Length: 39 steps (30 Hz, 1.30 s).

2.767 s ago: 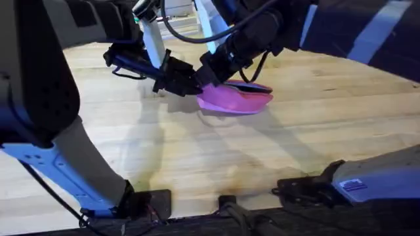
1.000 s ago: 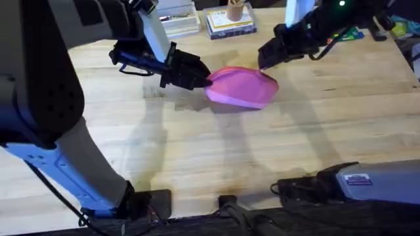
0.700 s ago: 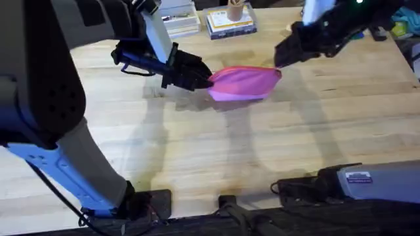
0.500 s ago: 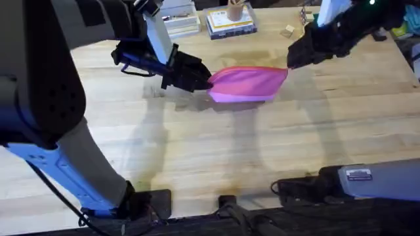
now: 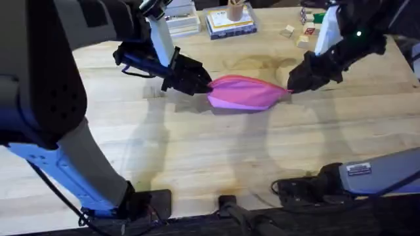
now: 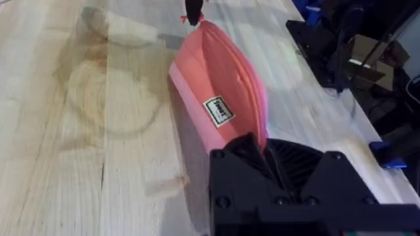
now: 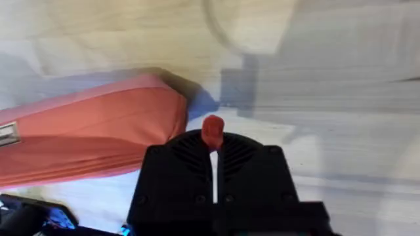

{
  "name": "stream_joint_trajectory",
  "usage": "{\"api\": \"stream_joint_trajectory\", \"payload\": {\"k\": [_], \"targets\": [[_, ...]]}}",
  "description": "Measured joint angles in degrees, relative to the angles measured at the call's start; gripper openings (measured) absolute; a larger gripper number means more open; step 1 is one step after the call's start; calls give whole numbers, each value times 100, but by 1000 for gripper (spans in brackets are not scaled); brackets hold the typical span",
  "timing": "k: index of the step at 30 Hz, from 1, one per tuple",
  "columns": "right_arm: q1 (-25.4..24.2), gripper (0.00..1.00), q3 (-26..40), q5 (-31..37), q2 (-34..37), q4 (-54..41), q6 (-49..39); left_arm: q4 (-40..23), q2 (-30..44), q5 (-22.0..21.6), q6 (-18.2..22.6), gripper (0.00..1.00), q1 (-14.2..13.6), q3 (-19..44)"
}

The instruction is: Unzip the bag, pick up the pens from the table one at a time and place them inside, then zip the bag closed.

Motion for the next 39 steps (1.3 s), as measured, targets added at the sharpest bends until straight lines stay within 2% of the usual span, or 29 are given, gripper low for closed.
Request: {"api": "stream_joint_trajectory", "payload": {"k": [17,24,25,28,31,32,39], "targets": [[-34,34,-131,13,-2,44,-2,-2,-2,-49,0,45,0,-7],[-34,34,241,61,-61,-253,-2,0,0,-84,0,44,0,-9],[-33,63,312,73,-111,-309,11,-2,-1,-80,0,45,0,-9],[-138,482,510,598,-338,-353,-40,-48,-2,-203,0,45,52,-9],[-337,907,692,1057,-654,-338,-56,-48,-2,-438,0,45,220,-20],[-363,973,718,1155,-763,-340,-92,-48,-2,-470,-2,45,267,-20],[-358,997,737,1346,-1327,-434,-124,-50,-2,-573,-2,45,323,-26]]}}
